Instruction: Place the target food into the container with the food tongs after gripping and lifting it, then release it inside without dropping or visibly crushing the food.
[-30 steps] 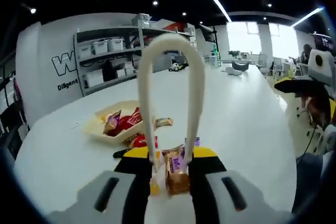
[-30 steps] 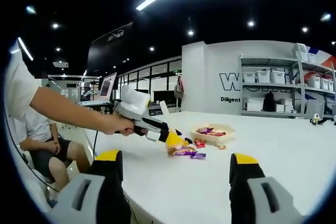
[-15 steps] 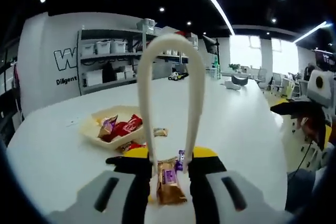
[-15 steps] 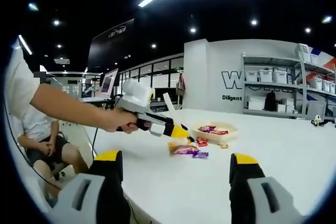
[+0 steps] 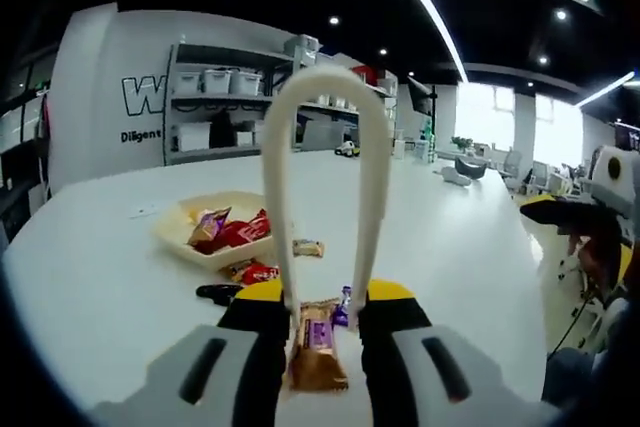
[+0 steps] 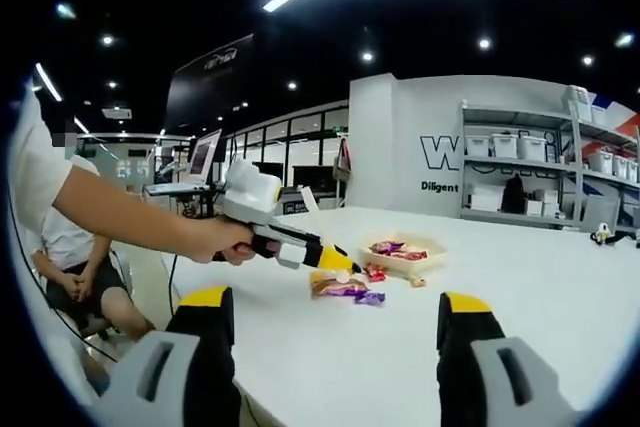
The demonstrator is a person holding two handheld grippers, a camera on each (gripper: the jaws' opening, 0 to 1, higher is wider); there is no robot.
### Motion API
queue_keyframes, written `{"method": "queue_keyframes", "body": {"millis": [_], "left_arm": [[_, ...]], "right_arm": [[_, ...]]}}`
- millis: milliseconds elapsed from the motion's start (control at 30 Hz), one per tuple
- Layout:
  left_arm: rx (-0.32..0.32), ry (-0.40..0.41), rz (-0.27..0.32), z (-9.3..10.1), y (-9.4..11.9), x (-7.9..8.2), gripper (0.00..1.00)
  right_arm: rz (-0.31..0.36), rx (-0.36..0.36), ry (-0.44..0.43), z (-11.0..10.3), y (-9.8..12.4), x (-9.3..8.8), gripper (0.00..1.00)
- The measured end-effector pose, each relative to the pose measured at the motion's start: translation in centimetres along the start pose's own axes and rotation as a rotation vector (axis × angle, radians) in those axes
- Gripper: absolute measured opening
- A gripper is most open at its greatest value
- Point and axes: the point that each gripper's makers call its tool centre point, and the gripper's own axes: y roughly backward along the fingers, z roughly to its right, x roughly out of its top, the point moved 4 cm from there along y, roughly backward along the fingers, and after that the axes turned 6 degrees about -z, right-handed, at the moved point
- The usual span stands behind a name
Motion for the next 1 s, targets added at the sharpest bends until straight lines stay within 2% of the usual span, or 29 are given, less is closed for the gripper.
{"method": "queue_keyframes", "body": {"millis": [233,400,533,733,867,1000], "left_arm": [[0.017,-0.014,-0.005,-0.2,0.4,-0.2,0.26],[0.015,0.036,0.02,-0.8,0.8,0.8,0.26],[0.002,0.073,-0.002,-0.8,0.2,0.6,0.26],[0.012,0.027,-0.022,-0.1,-1.1,-0.1,0.27],[0.024,-0.026,-0.036,-0.6,-1.3,-0.4,0.27],[0.027,-0.024,-0.06,-1.1,-1.5,-1.1,0.27]], "right_arm": [[-0.007,0.009,0.001,-0.3,-0.3,-0.1,0.82],[-0.006,0.011,0.007,-0.4,-0.3,-0.1,0.82],[-0.008,0.007,0.002,-0.2,-0.2,-0.2,0.82],[-0.009,0.007,0.007,-0.3,-0.1,-0.2,0.82],[-0.004,-0.003,0.002,0.2,0.4,-0.2,0.82],[-0.005,-0.015,-0.009,0.6,0.4,-0.4,0.82]]}}
